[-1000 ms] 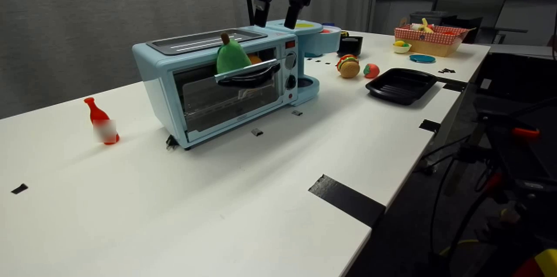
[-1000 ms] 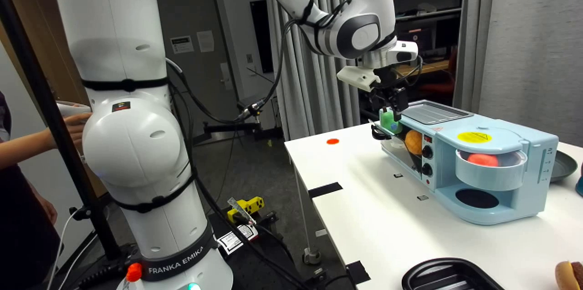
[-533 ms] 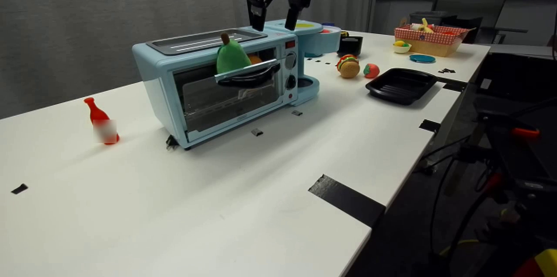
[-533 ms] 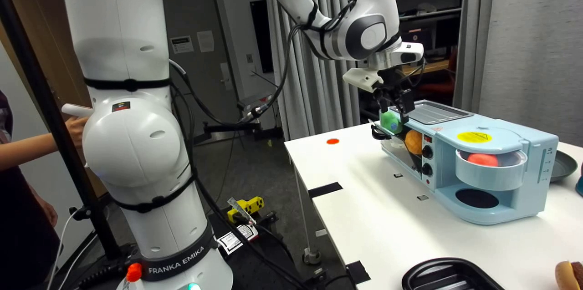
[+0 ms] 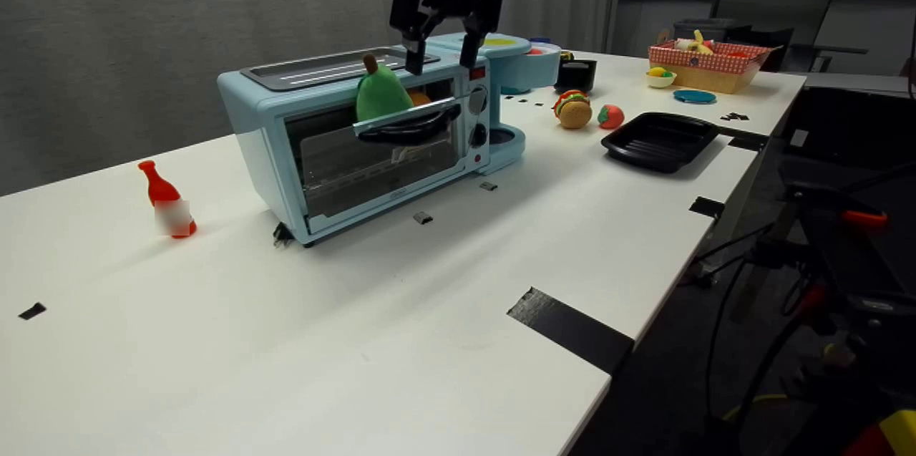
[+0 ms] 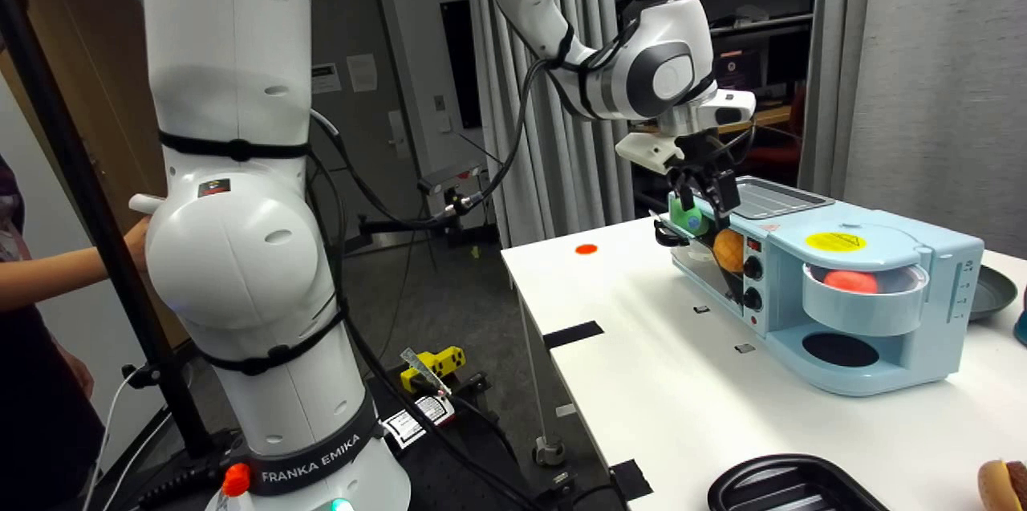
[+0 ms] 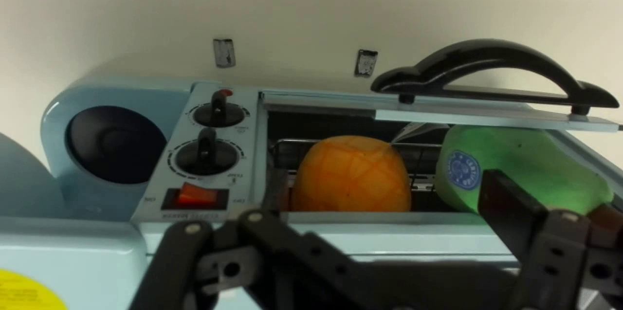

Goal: Open the oven door

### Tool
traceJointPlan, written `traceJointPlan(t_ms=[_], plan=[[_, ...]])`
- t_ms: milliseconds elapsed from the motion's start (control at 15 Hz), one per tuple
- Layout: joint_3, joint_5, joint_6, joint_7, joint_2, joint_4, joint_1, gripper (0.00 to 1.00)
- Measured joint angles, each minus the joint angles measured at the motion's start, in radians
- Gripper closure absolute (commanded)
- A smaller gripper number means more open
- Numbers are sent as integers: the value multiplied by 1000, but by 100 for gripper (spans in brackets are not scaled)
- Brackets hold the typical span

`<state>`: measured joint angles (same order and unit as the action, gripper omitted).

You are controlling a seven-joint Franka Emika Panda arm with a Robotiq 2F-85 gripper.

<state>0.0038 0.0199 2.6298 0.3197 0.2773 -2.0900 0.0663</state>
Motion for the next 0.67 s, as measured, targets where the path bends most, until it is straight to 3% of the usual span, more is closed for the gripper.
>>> traceJointPlan(t_ms=[667], plan=[[-17,7,-28,1,68,62,-1,0]])
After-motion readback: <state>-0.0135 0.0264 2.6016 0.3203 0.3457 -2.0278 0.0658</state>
